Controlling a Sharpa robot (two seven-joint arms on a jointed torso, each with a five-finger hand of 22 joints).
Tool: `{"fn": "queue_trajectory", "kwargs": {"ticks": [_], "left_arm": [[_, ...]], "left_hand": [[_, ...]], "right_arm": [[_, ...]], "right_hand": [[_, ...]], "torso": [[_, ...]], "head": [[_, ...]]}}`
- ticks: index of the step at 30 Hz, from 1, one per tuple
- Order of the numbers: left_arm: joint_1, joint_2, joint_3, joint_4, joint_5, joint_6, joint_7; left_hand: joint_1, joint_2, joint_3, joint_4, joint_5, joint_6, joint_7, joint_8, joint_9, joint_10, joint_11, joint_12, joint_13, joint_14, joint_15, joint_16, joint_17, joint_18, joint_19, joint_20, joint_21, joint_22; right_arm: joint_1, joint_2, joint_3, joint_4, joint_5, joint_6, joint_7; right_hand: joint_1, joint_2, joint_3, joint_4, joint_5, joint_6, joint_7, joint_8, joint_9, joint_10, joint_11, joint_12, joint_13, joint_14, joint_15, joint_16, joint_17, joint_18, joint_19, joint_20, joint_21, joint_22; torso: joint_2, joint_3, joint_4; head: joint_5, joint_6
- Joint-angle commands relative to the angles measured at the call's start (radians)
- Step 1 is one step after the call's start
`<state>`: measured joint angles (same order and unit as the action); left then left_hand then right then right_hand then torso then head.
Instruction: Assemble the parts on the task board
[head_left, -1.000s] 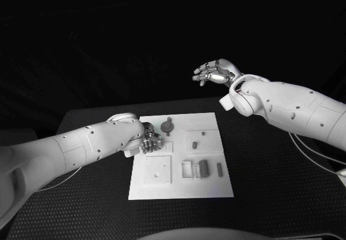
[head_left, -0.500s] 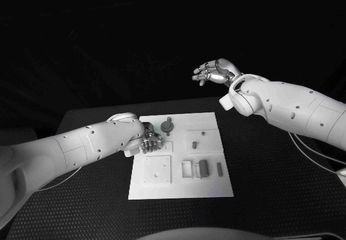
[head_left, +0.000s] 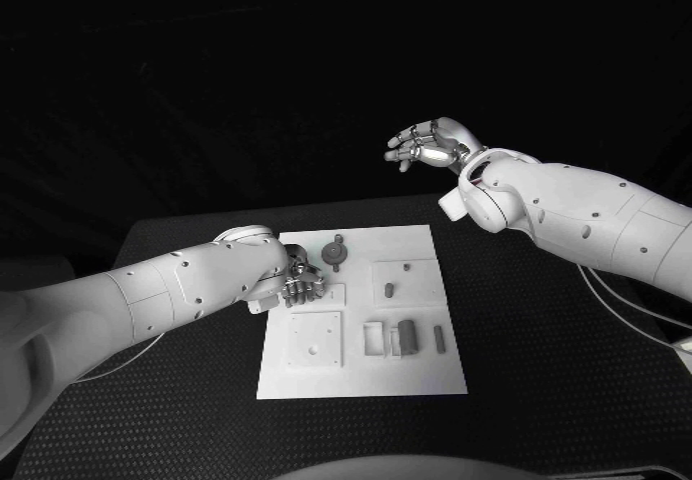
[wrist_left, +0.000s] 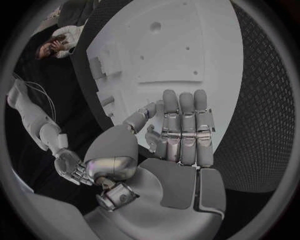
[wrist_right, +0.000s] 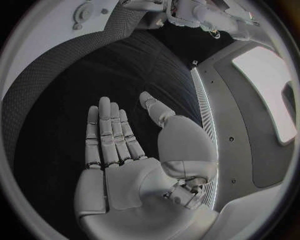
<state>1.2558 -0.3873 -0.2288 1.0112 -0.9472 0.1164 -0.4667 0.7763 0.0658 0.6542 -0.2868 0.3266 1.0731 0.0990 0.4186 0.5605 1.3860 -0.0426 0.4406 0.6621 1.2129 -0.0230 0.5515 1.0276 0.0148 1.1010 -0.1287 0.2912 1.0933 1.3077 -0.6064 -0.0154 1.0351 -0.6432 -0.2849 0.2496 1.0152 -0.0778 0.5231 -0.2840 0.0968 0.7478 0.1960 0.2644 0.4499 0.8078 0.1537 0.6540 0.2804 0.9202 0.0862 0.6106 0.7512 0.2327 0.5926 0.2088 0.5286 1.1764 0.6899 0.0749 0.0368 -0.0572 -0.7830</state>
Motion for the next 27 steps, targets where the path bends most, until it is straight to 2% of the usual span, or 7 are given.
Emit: {"fn": "queue_trajectory", "kwargs": {"ticks": [1, 17, 23, 27], "left_arm": [[-0.004, -0.004, -0.004, -0.012, -0.009, 0.024, -0.008], [-0.004, -0.007, -0.003, -0.015, -0.004, 0.035, -0.003], [-0.004, -0.010, -0.003, -0.016, -0.007, 0.023, -0.004], [-0.004, -0.009, -0.003, -0.015, -0.056, 0.013, -0.016]], "left_hand": [[0.011, 0.011, 0.007, -0.002, 0.011, 0.062, -0.052, 0.006, 0.004, 0.003, -0.008, 0.007, 0.002, -0.001, -0.007, 0.008, -0.002, 0.012, 0.008, 0.000, 0.007, 0.004], [0.024, -0.001, 0.011, -0.002, 0.019, 0.071, -0.057, 0.012, 0.016, 0.010, -0.012, 0.018, 0.008, 0.002, -0.008, 0.029, -0.011, 0.015, 0.015, -0.002, 0.010, 0.019], [0.029, -0.005, 0.009, -0.002, 0.033, 0.077, -0.061, 0.017, 0.027, 0.017, -0.017, 0.030, 0.014, 0.007, -0.010, 0.048, -0.017, 0.017, 0.024, -0.004, 0.015, 0.031], [0.030, -0.007, 0.008, -0.002, 0.044, 0.080, -0.063, 0.019, 0.035, 0.018, -0.019, 0.038, 0.019, 0.008, -0.012, 0.061, -0.021, 0.018, 0.027, -0.005, 0.017, 0.039]], "right_arm": [[0.000, 0.001, 0.001, -0.001, -0.010, 0.012, 0.006], [0.000, 0.002, 0.001, -0.003, -0.016, 0.015, 0.004], [0.000, 0.001, 0.001, -0.002, -0.017, 0.014, 0.004], [0.000, 0.000, 0.001, -0.001, -0.018, 0.015, 0.004]], "right_hand": [[0.001, 0.000, -0.003, 0.000, -0.001, 0.001, 0.026, 0.005, -0.001, -0.001, 0.005, -0.002, -0.002, -0.002, 0.004, -0.006, 0.001, -0.015, -0.005, -0.001, -0.005, 0.002], [0.005, -0.001, -0.002, -0.001, -0.001, -0.001, 0.029, 0.004, -0.003, -0.001, 0.005, -0.001, -0.006, -0.002, 0.004, -0.009, 0.003, -0.015, -0.006, 0.000, -0.007, 0.003], [0.006, 0.000, -0.002, -0.001, -0.001, -0.001, 0.029, 0.004, -0.004, -0.001, 0.005, -0.001, -0.007, -0.002, 0.005, -0.009, 0.003, -0.014, -0.007, 0.000, -0.007, 0.003], [0.005, -0.001, -0.002, -0.001, -0.001, -0.001, 0.029, 0.004, -0.004, -0.001, 0.005, -0.001, -0.007, -0.002, 0.005, -0.010, 0.004, -0.015, -0.007, 0.000, -0.007, 0.003]], "torso": [[0.000, -0.0005, 0.0002], [0.000, -0.0006, 0.0003], [0.000, -0.0004, 0.0006], [0.000, -0.0001, 0.0005]], "head": [[0.000, 0.000], [-0.001, 0.001], [-0.002, 0.001], [-0.001, 0.000]]}}
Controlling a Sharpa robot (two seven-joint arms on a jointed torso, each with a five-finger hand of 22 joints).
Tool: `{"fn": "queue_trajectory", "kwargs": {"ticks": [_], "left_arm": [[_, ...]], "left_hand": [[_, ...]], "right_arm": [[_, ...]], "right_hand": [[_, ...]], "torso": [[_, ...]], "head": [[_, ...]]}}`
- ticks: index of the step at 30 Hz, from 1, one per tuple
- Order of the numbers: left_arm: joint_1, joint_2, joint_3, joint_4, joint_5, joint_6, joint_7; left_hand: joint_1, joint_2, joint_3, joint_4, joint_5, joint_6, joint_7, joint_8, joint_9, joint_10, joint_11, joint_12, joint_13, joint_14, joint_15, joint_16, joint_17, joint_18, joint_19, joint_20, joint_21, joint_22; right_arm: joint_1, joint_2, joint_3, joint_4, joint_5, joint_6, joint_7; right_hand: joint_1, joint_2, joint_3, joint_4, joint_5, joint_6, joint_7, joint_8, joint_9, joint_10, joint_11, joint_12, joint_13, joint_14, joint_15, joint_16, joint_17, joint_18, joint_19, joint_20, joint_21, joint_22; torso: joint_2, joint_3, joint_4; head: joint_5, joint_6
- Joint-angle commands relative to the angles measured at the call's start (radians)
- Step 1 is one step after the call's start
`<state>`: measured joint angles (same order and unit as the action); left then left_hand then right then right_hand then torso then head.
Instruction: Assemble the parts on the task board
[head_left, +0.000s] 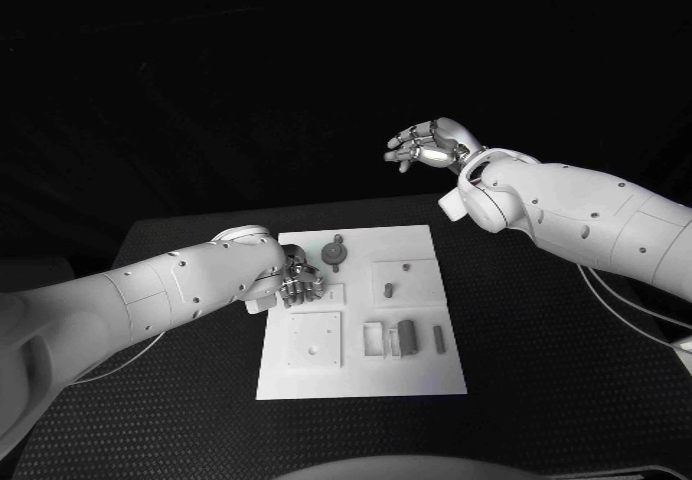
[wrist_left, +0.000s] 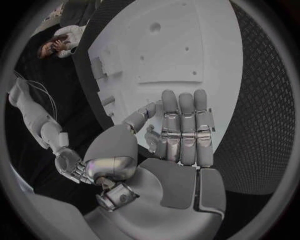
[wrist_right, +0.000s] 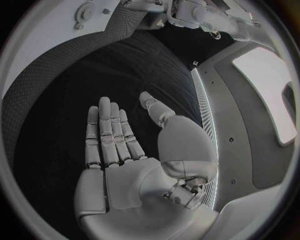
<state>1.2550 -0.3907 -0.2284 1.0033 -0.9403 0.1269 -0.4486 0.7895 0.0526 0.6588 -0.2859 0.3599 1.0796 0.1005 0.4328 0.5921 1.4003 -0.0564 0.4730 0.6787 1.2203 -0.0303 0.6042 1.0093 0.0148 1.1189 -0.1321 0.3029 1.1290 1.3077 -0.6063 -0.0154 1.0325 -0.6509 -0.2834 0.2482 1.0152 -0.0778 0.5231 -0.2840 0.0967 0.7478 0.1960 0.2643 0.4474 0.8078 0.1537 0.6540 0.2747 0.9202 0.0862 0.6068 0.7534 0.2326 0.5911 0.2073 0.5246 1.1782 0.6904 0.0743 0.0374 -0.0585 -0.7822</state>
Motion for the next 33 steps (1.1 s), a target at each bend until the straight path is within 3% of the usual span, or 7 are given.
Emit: {"fn": "queue_trajectory", "kwargs": {"ticks": [1, 25, 30, 33], "left_arm": [[-0.003, -0.006, -0.004, -0.006, -0.066, 0.008, -0.037], [-0.003, 0.012, -0.002, -0.014, -0.138, 0.072, -0.049], [-0.003, 0.023, -0.002, -0.018, -0.142, 0.086, -0.052], [-0.003, 0.027, -0.002, -0.023, -0.142, 0.094, -0.055]], "left_hand": [[0.017, 0.006, 0.004, -0.003, 0.015, 0.075, -0.065, 0.006, 0.005, 0.004, -0.006, 0.007, 0.003, 0.001, -0.005, 0.012, -0.003, 0.019, 0.010, -0.002, 0.006, 0.006], [0.023, 0.007, 0.006, -0.003, 0.028, 0.077, -0.070, 0.011, 0.034, 0.006, -0.011, 0.030, 0.010, -0.004, -0.009, 0.057, -0.043, 0.021, 0.010, -0.006, 0.023, 0.056], [0.000, 0.030, 0.007, -0.003, 0.018, 0.074, -0.070, 0.013, 0.051, 0.003, -0.012, 0.042, 0.012, -0.011, -0.010, 0.083, -0.063, 0.021, 0.008, -0.006, 0.023, 0.073], [-0.005, 0.033, 0.009, -0.004, 0.019, 0.074, -0.071, 0.014, 0.057, 0.003, -0.013, 0.046, 0.013, -0.013, -0.010, 0.091, -0.069, 0.021, 0.009, -0.007, 0.023, 0.078]], "right_arm": [[0.000, -0.001, 0.001, 0.002, -0.010, 0.014, 0.005], [0.000, 0.003, 0.001, 0.000, -0.012, 0.017, 0.007], [0.000, 0.005, 0.001, 0.000, -0.012, 0.018, 0.006], [0.000, 0.005, 0.001, 0.001, -0.012, 0.018, 0.006]], "right_hand": [[0.005, -0.001, -0.002, -0.001, -0.001, -0.001, 0.029, 0.004, -0.001, -0.001, 0.005, -0.001, -0.002, -0.002, 0.005, -0.006, 0.001, -0.014, -0.005, 0.002, -0.003, 0.001], [0.005, 0.000, -0.003, 0.000, -0.001, -0.002, 0.029, 0.004, -0.003, -0.001, 0.006, 0.000, -0.005, -0.003, 0.005, -0.009, 0.003, -0.014, -0.007, 0.003, -0.005, 0.002], [0.006, -0.001, -0.003, -0.001, -0.001, -0.002, 0.029, 0.004, -0.003, -0.001, 0.006, 0.000, -0.006, -0.003, 0.006, -0.009, 0.003, -0.014, -0.007, 0.003, -0.005, 0.002], [0.006, -0.001, -0.003, -0.001, -0.001, -0.002, 0.029, 0.004, -0.003, -0.001, 0.006, 0.000, -0.007, -0.003, 0.006, -0.010, 0.004, -0.014, -0.007, 0.003, -0.006, 0.003]], "torso": [[0.000, 0.0004, -0.0001], [0.000, 0.0010, -0.0005], [-0.001, 0.0014, -0.0011], [0.000, 0.0017, -0.0006]], "head": [[0.000, 0.000], [-0.003, -0.007], [-0.001, -0.005], [-0.001, -0.007]]}}
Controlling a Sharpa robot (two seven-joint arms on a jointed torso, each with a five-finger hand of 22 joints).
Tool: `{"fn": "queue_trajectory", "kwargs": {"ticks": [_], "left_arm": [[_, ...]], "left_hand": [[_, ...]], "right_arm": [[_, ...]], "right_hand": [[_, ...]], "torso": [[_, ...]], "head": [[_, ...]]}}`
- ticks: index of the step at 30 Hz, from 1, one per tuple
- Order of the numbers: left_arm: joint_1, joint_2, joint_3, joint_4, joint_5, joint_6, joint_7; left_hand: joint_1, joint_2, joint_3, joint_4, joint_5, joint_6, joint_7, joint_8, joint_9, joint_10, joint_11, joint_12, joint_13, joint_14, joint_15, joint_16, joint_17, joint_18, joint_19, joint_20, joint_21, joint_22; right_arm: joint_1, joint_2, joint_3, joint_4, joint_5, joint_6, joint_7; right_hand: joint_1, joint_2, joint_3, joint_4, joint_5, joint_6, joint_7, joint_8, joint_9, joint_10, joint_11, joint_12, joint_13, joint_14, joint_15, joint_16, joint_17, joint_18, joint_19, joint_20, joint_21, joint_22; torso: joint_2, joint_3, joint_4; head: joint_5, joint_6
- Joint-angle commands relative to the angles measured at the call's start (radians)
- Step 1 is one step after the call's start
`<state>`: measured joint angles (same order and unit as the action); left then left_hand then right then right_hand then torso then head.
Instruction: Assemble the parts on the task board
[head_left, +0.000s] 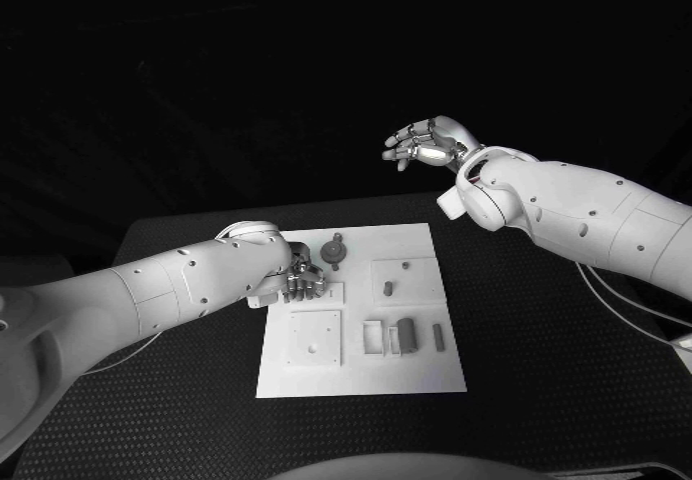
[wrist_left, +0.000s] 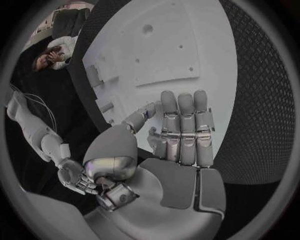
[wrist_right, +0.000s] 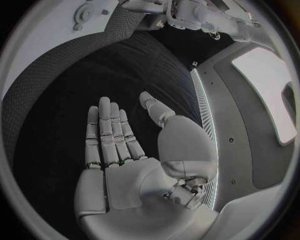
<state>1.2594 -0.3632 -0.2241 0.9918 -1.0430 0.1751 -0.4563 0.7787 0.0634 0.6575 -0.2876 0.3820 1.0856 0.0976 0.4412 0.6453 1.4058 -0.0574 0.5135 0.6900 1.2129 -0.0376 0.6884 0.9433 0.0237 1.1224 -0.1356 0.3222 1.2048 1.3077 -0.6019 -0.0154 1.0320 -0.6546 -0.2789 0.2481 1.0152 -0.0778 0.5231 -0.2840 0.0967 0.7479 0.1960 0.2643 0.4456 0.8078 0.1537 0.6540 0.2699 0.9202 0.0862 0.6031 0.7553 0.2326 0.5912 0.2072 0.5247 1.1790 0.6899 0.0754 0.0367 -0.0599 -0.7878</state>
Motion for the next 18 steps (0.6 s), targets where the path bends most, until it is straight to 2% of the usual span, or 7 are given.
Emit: {"fn": "queue_trajectory", "kwargs": {"ticks": [1, 7, 9, 12, 18], "left_arm": [[-0.007, 0.001, -0.006, -0.014, -0.040, 0.049, -0.048], [-0.007, 0.002, -0.006, -0.020, -0.035, 0.055, -0.054], [-0.007, 0.001, -0.006, -0.018, -0.024, 0.028, -0.057], [-0.007, 0.000, -0.006, -0.017, -0.012, 0.026, -0.057], [-0.007, 0.000, -0.006, -0.013, 0.020, 0.020, -0.056]], "left_hand": [[0.004, 0.022, 0.011, -0.002, -0.003, 0.068, -0.069, 0.006, 0.005, -0.003, -0.012, 0.007, 0.002, -0.005, -0.003, 0.009, -0.004, 0.012, 0.005, -0.003, 0.004, 0.003], [-0.009, 0.026, 0.012, -0.001, -0.008, 0.068, -0.069, 0.008, 0.015, -0.005, -0.013, 0.014, 0.003, -0.009, -0.004, 0.023, -0.015, 0.013, 0.007, -0.004, 0.003, 0.011], [-0.020, 0.030, 0.013, 0.001, -0.017, 0.066, -0.069, 0.007, 0.022, -0.008, -0.013, 0.018, 0.002, -0.014, -0.003, 0.031, -0.024, 0.012, 0.007, -0.003, 0.000, 0.014], [-0.028, 0.033, 0.016, 0.001, -0.051, 0.056, -0.065, 0.001, 0.031, -0.018, -0.010, 0.018, -0.001, -0.025, -0.003, 0.038, -0.039, 0.012, 0.003, -0.003, -0.008, 0.017], [-0.045, 0.032, 0.013, 0.010, -0.091, 0.049, -0.063, -0.006, 0.047, -0.027, -0.007, 0.022, -0.007, -0.038, -0.001, 0.053, -0.064, 0.010, 0.002, -0.001, -0.020, 0.021]], "right_arm": [[0.000, 0.001, 0.001, 0.002, -0.009, 0.014, 0.006], [0.000, 0.000, 0.001, 0.002, -0.009, 0.013, 0.006], [0.000, 0.000, 0.001, 0.004, -0.010, 0.013, 0.006], [0.000, -0.001, 0.001, 0.004, -0.010, 0.013, 0.005], [0.000, -0.001, 0.001, 0.003, -0.010, 0.014, 0.005]], "right_hand": [[0.006, -0.001, -0.003, -0.001, -0.001, -0.002, 0.029, 0.004, -0.001, -0.001, 0.006, 0.000, -0.002, -0.003, 0.006, -0.006, 0.002, -0.014, -0.007, 0.003, -0.006, 0.002], [0.006, -0.001, -0.003, -0.001, -0.001, -0.002, 0.028, 0.005, -0.002, -0.001, 0.006, 0.001, -0.003, -0.003, 0.006, -0.007, 0.002, -0.014, -0.008, 0.003, -0.006, 0.002], [0.007, -0.001, -0.003, -0.001, -0.001, -0.002, 0.028, 0.005, -0.002, -0.001, 0.006, 0.001, -0.003, -0.003, 0.006, -0.007, 0.002, -0.014, -0.008, 0.003, -0.006, 0.002], [0.007, -0.001, -0.003, -0.001, -0.001, -0.002, 0.028, 0.005, -0.002, -0.001, 0.006, 0.001, -0.003, -0.004, 0.006, -0.007, 0.002, -0.014, -0.008, 0.003, -0.006, 0.002], [0.007, -0.001, -0.003, -0.001, -0.001, -0.002, 0.028, 0.005, -0.002, -0.001, 0.006, 0.001, -0.004, -0.004, 0.006, -0.008, 0.003, -0.014, -0.008, 0.003, -0.007, 0.002]], "torso": [[0.000, 0.0003, 0.0002], [0.000, -0.0001, 0.0005], [0.000, 0.0000, 0.0005], [0.000, -0.0003, 0.0006], [0.000, -0.0004, 0.0002]], "head": [[0.000, -0.001], [0.001, -0.001], [0.002, -0.001], [0.002, -0.001], [0.001, -0.001]]}}
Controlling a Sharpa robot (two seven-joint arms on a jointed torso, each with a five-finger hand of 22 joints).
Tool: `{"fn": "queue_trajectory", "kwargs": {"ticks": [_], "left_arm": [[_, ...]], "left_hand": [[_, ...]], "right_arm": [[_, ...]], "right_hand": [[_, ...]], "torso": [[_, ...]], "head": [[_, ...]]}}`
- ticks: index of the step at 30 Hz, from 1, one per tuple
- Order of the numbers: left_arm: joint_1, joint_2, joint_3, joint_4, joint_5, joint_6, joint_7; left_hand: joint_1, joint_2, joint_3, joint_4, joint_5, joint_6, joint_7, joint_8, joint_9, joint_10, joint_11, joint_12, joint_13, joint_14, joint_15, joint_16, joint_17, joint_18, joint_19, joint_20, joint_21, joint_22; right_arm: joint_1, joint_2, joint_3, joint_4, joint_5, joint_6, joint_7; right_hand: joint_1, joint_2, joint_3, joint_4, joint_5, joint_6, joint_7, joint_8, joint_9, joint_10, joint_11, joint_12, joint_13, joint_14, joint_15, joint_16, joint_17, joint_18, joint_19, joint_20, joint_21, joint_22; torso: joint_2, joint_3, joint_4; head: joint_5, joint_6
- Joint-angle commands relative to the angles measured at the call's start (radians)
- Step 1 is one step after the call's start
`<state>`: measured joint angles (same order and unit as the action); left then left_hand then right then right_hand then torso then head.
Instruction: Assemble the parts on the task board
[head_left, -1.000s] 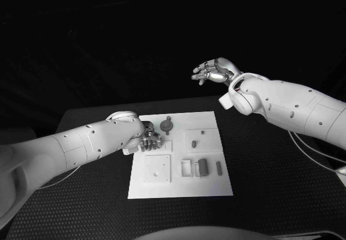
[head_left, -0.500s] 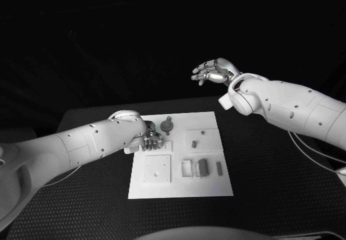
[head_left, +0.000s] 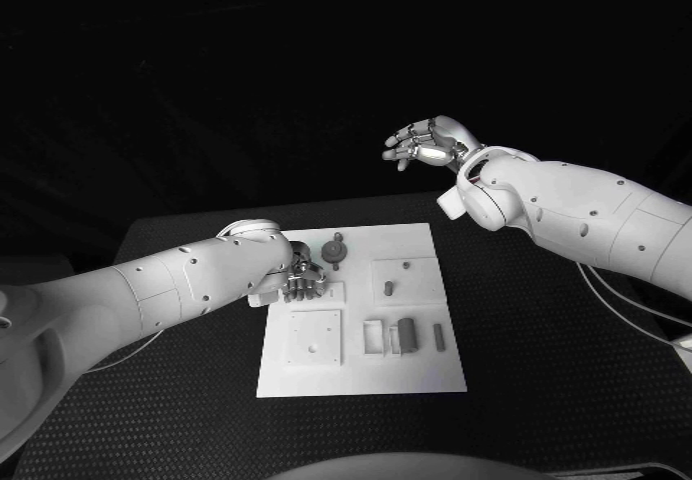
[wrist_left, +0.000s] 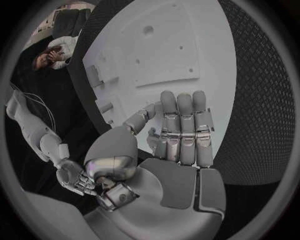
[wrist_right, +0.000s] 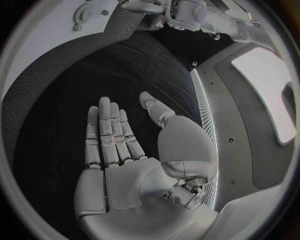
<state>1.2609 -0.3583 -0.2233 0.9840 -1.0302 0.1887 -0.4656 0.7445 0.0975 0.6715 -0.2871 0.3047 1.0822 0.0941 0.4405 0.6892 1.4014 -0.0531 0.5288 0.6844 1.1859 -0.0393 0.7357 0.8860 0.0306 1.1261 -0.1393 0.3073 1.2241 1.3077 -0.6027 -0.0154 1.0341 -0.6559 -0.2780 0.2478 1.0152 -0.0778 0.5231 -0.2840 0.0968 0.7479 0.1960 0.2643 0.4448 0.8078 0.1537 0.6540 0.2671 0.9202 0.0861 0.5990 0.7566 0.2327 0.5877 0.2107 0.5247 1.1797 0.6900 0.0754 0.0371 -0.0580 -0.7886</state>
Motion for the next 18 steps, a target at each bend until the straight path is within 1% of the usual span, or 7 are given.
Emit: {"fn": "queue_trajectory", "kwargs": {"ticks": [1, 2, 3, 8, 9, 13, 18], "left_arm": [[-0.008, -0.005, -0.007, -0.005, 0.010, 0.005, -0.046], [-0.008, -0.005, -0.007, -0.005, 0.012, -0.002, -0.044], [-0.008, -0.006, -0.007, -0.005, 0.013, -0.010, -0.043], [-0.008, -0.006, -0.007, -0.005, 0.021, -0.015, -0.038], [-0.008, -0.006, -0.007, -0.005, 0.023, -0.013, -0.038], [-0.008, -0.005, -0.007, -0.006, 0.023, -0.006, -0.038], [-0.008, -0.004, -0.007, -0.010, 0.023, -0.004, -0.038]], "left_hand": [[-0.014, -0.003, -0.001, 0.012, -0.034, 0.052, -0.059, -0.008, 0.008, -0.024, -0.011, 0.008, -0.004, -0.014, 0.000, 0.011, -0.014, 0.002, -0.002, 0.003, -0.008, 0.004], [-0.015, -0.004, -0.001, 0.014, -0.045, 0.052, -0.059, -0.009, 0.011, -0.024, -0.011, 0.009, -0.005, -0.015, 0.000, 0.015, -0.019, 0.002, -0.001, 0.003, -0.011, 0.005], [-0.016, -0.006, -0.002, 0.014, -0.049, 0.052, -0.059, -0.010, 0.012, -0.025, -0.011, 0.009, -0.006, -0.016, 0.000, 0.017, -0.021, 0.002, -0.001, 0.003, -0.011, 0.005], [-0.033, -0.018, -0.012, 0.029, -0.058, 0.056, -0.060, -0.014, 0.018, -0.023, -0.012, 0.014, -0.008, -0.017, 0.000, 0.028, -0.032, 0.002, 0.003, 0.002, -0.016, 0.009], [-0.037, -0.016, -0.014, 0.033, -0.056, 0.058, -0.061, -0.015, 0.020, -0.023, -0.012, 0.015, -0.009, -0.017, 0.000, 0.031, -0.036, 0.003, 0.004, 0.002, -0.017, 0.010], [-0.048, -0.009, -0.015, 0.032, -0.023, 0.061, -0.061, -0.021, 0.026, -0.024, -0.013, 0.020, -0.011, -0.021, 0.000, 0.044, -0.050, 0.003, 0.006, 0.001, -0.023, 0.015], [-0.051, -0.009, -0.015, 0.031, -0.014, 0.063, -0.062, -0.023, 0.028, -0.024, -0.014, 0.022, -0.012, -0.021, -0.001, 0.049, -0.054, 0.003, 0.007, 0.001, -0.024, 0.018]], "right_arm": [[0.000, 0.000, 0.001, 0.001, -0.009, 0.013, 0.005], [0.000, 0.000, 0.001, 0.001, -0.009, 0.013, 0.005], [0.000, 0.000, 0.001, 0.001, -0.009, 0.014, 0.005], [0.000, 0.000, 0.001, 0.001, -0.009, 0.007, 0.008], [0.000, -0.001, 0.001, 0.002, -0.010, 0.007, 0.007], [0.000, -0.001, 0.001, 0.002, -0.011, 0.010, 0.006], [0.000, -0.001, 0.001, 0.002, -0.012, 0.012, 0.005]], "right_hand": [[0.007, -0.002, -0.003, -0.001, -0.001, -0.002, 0.028, 0.005, -0.001, -0.001, 0.006, 0.001, -0.001, -0.004, 0.006, -0.004, 0.001, -0.014, -0.005, 0.000, -0.007, 0.002], [0.007, -0.002, -0.003, -0.001, -0.001, -0.002, 0.029, 0.005, -0.001, -0.001, 0.006, 0.001, -0.002, -0.004, 0.006, -0.004, 0.002, -0.014, -0.005, 0.000, -0.007, 0.002], [0.007, -0.002, -0.003, -0.001, -0.001, -0.002, 0.029, 0.005, -0.002, -0.001, 0.006, 0.001, -0.002, -0.004, 0.006, -0.004, 0.002, -0.014, -0.005, 0.000, -0.007, 0.002], [0.007, -0.002, -0.004, -0.001, -0.001, -0.002, 0.030, 0.005, -0.002, -0.001, 0.006, 0.002, -0.004, -0.006, 0.008, -0.007, 0.002, -0.015, -0.007, 0.001, -0.009, 0.002], [0.008, -0.003, -0.004, -0.001, -0.001, -0.002, 0.030, 0.005, -0.003, -0.001, 0.006, 0.002, -0.004, -0.007, 0.008, -0.007, 0.003, -0.015, -0.008, 0.001, -0.009, 0.002], [0.009, -0.003, -0.004, -0.002, -0.001, -0.002, 0.030, 0.005, -0.003, -0.001, 0.006, 0.002, -0.006, -0.008, 0.009, -0.009, 0.003, -0.015, -0.010, 0.001, -0.011, 0.003], [0.010, -0.004, -0.004, -0.001, -0.001, -0.003, 0.031, 0.005, -0.004, -0.001, 0.006, 0.003, -0.008, -0.011, 0.010, -0.012, 0.004, -0.015, -0.012, 0.002, -0.013, 0.003]], "torso": [[0.000, -0.0004, -0.0002], [0.000, -0.0004, -0.0003], [0.000, -0.0004, -0.0003], [0.000, -0.0010, 0.0004], [0.000, -0.0008, 0.0004], [0.000, -0.0007, 0.0002], [0.000, -0.0007, 0.0002]], "head": [[-0.001, 0.000], [-0.001, 0.000], [-0.001, 0.000], [-0.003, 0.001], [-0.003, 0.001], [-0.001, 0.000], [-0.001, 0.001]]}}
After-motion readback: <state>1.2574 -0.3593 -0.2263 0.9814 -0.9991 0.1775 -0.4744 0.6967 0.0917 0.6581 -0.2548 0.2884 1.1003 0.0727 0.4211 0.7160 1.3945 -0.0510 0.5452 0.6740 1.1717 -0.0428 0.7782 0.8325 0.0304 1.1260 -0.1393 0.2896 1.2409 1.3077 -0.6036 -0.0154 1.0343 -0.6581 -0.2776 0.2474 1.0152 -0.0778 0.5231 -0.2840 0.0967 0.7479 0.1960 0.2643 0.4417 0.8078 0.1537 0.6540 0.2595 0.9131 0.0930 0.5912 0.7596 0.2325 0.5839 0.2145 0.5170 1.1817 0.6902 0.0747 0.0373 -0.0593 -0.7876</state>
